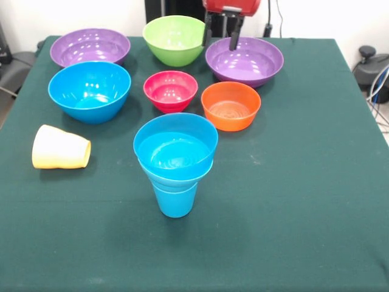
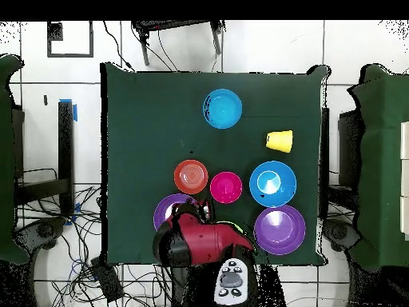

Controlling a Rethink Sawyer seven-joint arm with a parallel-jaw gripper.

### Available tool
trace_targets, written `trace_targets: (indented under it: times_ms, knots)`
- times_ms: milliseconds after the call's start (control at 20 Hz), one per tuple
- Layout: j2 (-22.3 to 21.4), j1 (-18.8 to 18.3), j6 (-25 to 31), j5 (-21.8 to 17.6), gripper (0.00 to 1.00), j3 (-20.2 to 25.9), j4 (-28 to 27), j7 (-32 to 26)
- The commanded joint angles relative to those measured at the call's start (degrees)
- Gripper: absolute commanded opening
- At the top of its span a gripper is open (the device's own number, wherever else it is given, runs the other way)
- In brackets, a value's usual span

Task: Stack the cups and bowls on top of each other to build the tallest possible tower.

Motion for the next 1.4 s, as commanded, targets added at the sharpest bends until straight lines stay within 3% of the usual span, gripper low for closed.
trace_targets:
  times_ms: [50, 350, 1000, 1400]
  knots:
    - [-1.79, -7.43, 1.15, -7.26, 1.00, 6.41, 2.57, 1.31]
    - [-3.34, -15.00, 3.73, -11.78, 1.00, 10.43, 1.35, -1.37]
    - [-0.75, -24.69, 9.26, -17.29, 1.00, 18.93, -6.37, -6.50]
    - [1.20, -24.44, 11.26, -18.83, 1.00, 21.45, -10.18, -5.20]
